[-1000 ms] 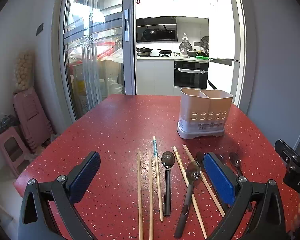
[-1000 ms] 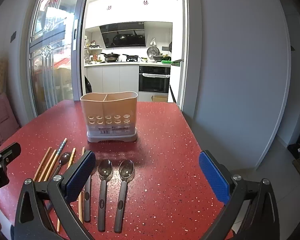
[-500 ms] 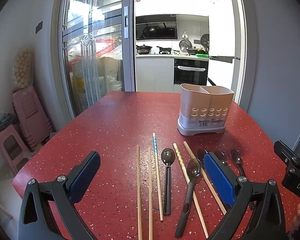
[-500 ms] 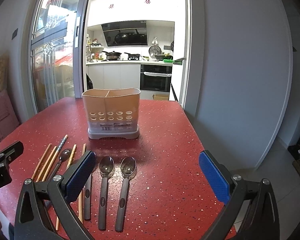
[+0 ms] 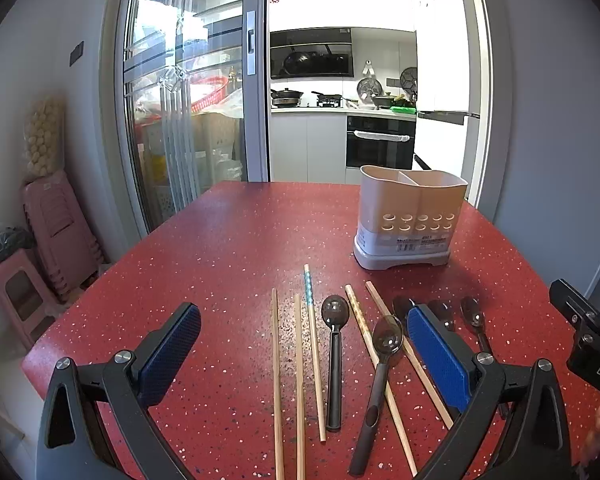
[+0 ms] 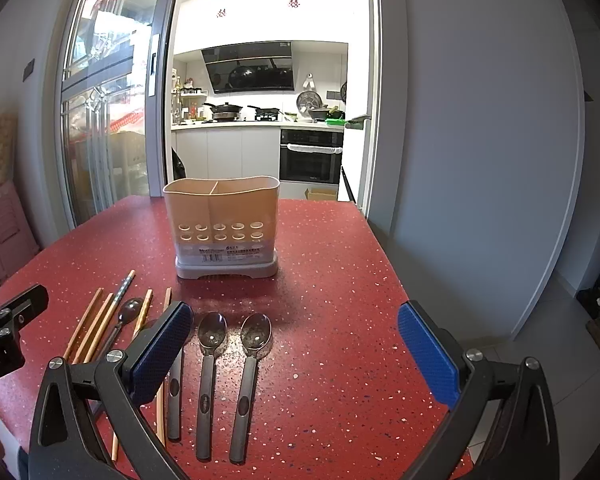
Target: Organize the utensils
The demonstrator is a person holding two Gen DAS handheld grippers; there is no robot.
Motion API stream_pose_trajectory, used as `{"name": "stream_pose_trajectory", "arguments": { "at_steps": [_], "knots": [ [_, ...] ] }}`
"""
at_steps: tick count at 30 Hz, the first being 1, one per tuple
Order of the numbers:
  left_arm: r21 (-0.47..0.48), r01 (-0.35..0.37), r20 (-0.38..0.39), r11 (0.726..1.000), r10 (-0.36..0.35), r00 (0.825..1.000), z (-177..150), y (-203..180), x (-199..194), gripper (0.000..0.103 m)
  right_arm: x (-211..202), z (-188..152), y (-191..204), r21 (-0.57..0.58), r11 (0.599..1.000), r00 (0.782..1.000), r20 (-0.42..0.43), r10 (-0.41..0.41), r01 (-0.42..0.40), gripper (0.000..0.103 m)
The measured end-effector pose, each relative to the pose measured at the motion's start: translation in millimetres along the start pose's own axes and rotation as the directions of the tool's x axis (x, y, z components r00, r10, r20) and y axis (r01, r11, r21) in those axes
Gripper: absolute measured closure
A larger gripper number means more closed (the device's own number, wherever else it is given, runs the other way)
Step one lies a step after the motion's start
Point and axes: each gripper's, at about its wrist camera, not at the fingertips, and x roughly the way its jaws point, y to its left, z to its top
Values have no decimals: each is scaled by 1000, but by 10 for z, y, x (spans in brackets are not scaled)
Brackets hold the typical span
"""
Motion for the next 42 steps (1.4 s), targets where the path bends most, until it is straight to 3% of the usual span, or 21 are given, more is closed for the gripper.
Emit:
{"name": "stream_pose_trajectory", "arguments": {
  "at_steps": [42],
  "knots": [
    [7,-5,1,1000,5,1000,12,-6,30,0,64,-2,16,2,1000,1000,-18,7,-7,0]
  ]
}}
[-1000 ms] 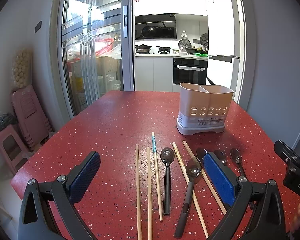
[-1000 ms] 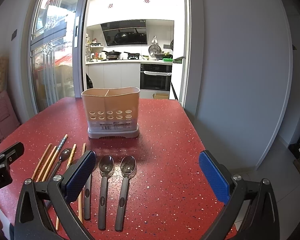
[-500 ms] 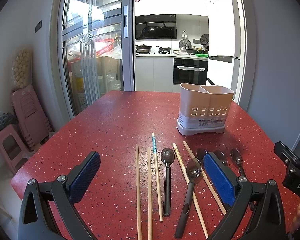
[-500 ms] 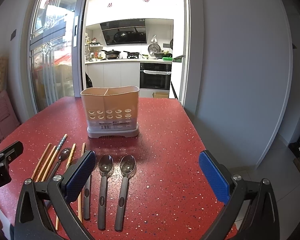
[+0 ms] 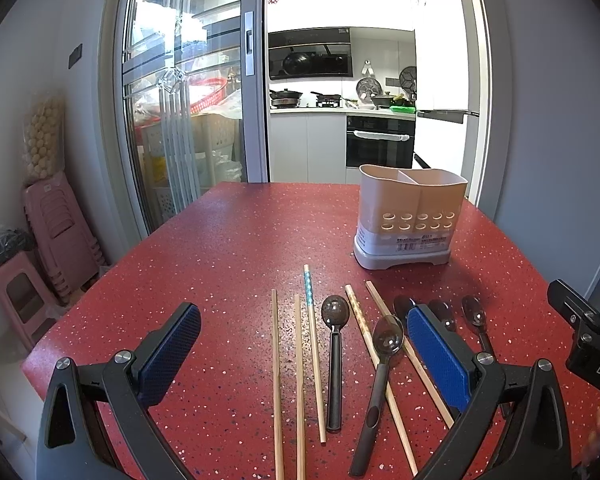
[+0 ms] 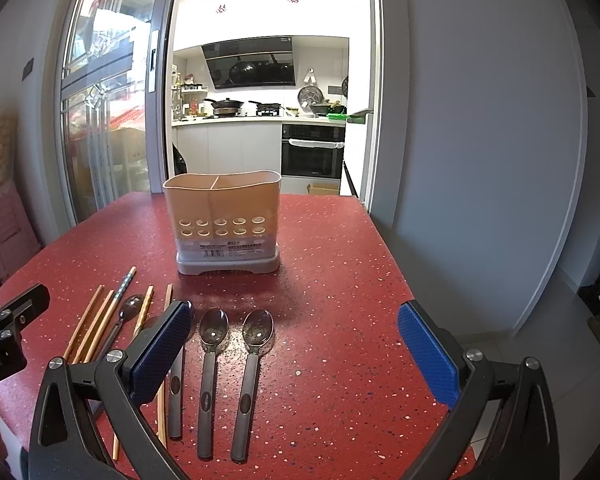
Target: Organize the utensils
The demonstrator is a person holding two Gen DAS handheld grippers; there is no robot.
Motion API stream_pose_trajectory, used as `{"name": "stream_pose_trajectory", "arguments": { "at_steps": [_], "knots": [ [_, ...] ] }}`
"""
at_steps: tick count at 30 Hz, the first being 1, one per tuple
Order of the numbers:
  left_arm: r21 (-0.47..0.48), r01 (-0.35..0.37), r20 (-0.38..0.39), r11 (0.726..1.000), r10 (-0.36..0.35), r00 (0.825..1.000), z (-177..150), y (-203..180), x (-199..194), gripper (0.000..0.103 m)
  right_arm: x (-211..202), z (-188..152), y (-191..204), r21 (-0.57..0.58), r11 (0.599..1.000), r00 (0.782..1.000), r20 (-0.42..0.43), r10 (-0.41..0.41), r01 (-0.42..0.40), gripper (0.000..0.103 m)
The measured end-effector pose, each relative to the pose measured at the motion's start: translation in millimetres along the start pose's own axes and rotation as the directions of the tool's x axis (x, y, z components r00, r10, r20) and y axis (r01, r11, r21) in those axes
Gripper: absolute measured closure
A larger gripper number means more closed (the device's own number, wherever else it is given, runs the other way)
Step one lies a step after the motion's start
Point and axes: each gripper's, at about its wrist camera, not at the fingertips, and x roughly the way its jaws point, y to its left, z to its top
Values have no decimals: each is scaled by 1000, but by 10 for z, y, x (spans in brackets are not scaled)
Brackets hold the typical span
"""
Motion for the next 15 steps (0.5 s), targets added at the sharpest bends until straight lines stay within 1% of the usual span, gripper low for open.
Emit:
{"name": "stream_pose_trajectory", "arguments": {
  "at_steps": [15],
  "knots": [
    [-1,-5,-2,1000,5,1000,-23,-12,27,0,21,0,17,-2,1000,1000,-8,-3,3,0]
  ]
}}
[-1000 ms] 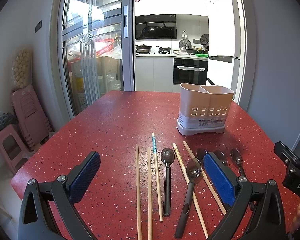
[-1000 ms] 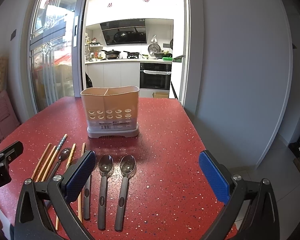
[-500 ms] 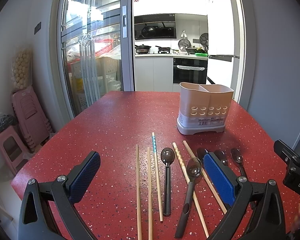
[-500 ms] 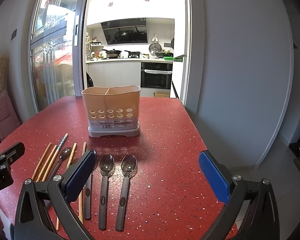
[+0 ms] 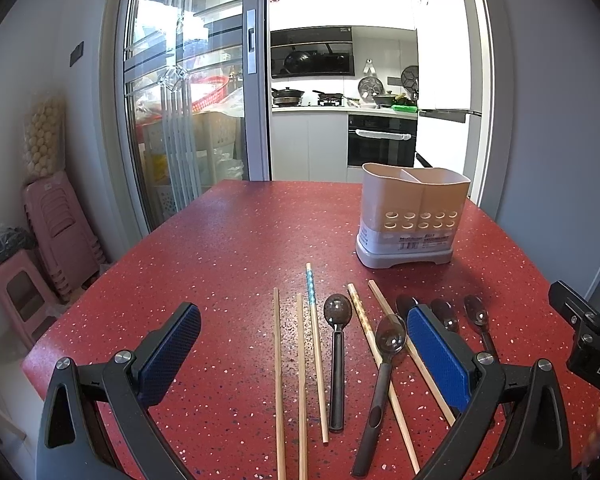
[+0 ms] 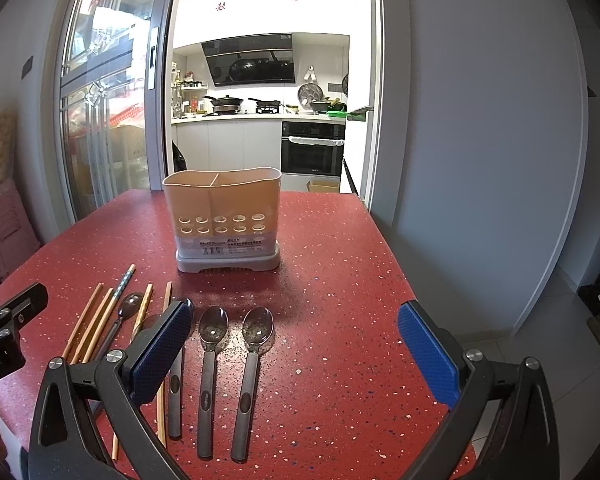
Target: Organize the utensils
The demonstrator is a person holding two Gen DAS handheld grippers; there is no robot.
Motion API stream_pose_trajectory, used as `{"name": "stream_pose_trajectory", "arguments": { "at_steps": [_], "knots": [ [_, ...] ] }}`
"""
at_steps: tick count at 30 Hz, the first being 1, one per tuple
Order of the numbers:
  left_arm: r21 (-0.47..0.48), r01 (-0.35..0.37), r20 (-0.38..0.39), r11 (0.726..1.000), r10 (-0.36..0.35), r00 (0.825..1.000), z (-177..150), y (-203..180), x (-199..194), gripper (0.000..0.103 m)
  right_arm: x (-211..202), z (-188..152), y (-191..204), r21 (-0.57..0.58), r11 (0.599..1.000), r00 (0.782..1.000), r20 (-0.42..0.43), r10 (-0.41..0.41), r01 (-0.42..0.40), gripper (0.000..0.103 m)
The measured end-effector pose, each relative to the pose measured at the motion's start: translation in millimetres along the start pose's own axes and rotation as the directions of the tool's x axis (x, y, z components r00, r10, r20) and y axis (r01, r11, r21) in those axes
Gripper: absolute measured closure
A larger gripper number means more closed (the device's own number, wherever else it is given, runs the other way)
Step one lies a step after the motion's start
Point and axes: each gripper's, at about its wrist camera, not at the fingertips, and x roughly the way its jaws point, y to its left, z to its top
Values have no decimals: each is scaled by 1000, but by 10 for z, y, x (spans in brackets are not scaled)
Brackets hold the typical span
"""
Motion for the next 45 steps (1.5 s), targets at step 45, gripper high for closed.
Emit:
{"name": "stream_pose_trajectory", "arguments": {
  "at_steps": [45],
  "knots": [
    [-6,-7,-40,1000,6,999,-43,31,121,0,74,0,38,-3,1000,1000,-24,9,-9,0]
  ]
}}
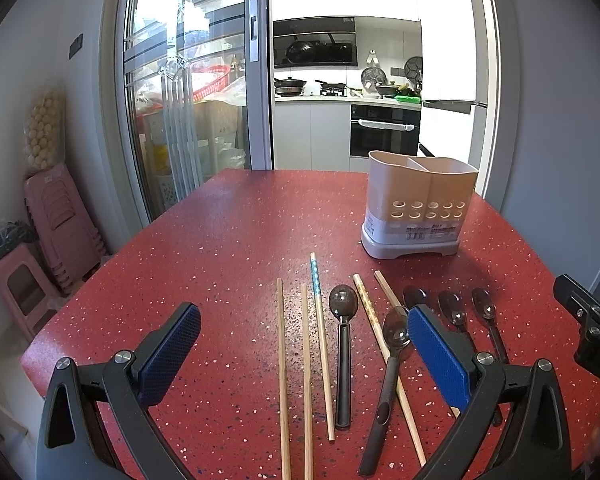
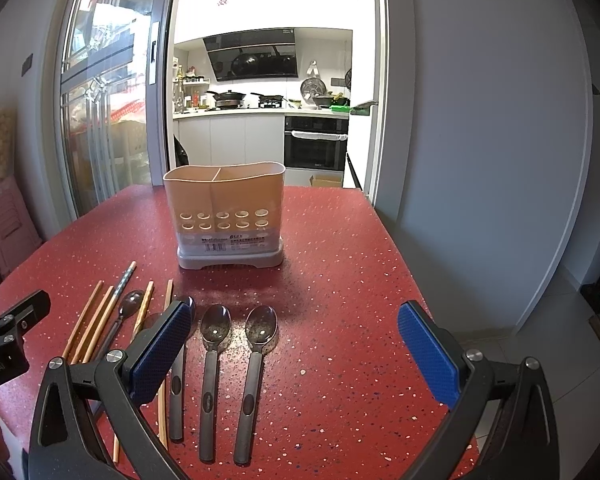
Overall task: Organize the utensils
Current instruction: 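Grasp a plain wooden chopstick with the left tool while the right tool grasps a dark spoon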
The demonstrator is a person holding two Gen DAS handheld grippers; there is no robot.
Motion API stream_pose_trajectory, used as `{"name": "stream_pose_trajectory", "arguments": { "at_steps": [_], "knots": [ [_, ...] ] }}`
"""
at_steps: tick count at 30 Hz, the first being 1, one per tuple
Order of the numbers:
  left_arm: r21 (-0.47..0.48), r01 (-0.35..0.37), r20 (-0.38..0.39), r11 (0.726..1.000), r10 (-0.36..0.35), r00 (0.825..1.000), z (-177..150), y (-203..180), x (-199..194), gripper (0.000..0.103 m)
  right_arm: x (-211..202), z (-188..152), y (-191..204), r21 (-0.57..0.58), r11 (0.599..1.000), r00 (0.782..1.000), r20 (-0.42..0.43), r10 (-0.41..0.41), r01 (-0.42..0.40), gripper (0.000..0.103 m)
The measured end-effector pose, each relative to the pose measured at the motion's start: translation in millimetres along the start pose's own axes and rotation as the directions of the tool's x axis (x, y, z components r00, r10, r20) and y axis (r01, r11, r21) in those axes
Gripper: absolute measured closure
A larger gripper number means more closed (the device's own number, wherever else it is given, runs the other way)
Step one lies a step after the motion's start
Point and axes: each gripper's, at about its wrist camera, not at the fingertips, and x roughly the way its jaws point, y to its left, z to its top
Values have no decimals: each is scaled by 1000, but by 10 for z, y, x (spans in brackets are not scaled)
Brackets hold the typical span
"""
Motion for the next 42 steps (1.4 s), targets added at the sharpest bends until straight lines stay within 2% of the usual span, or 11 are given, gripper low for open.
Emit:
{"name": "stream_pose_trajectory", "arguments": {
  "at_steps": [6,11,16,20,23,27,28,34,39,41,42],
  "knots": [
    [2,-35,-97,999,35,995,32,181,208,0,151,40,-26,16,999,995,-86,52,-51,0],
    [5,-48,-223,999,48,974,53,417,501,0,476,104,-35,31,994,962,-250,110,-105,0],
    [-6,-24,-351,1000,20,936,12,586,827,0,872,47,-2,66,986,882,-442,165,-151,2],
    [16,-5,-419,1000,11,908,-23,591,1023,0,1055,-15,15,69,987,838,-521,159,-145,13],
    [17,13,-455,1000,-4,891,-43,580,1140,0,1188,-62,13,68,989,804,-577,146,-130,29],
    [9,41,-498,999,-31,866,-60,543,1239,0,1350,-133,-3,103,988,737,-658,154,-114,40],
    [12,47,-507,999,-35,861,-62,527,1267,0,1352,-117,13,90,990,742,-655,144,-113,41],
    [30,71,-549,997,-42,835,-36,457,1412,1,1463,-73,207,-1,992,714,-695,88,-123,45],
    [25,95,-578,995,-63,813,34,422,1526,7,1481,-27,318,-40,984,697,-711,94,-173,64],
    [43,130,-591,991,-80,803,60,363,1539,18,1461,5,369,-56,980,694,-714,96,-194,71],
    [49,139,-595,989,-83,799,105,328,1585,22,1462,20,394,-59,977,691,-716,101,-205,79]
  ]
}}
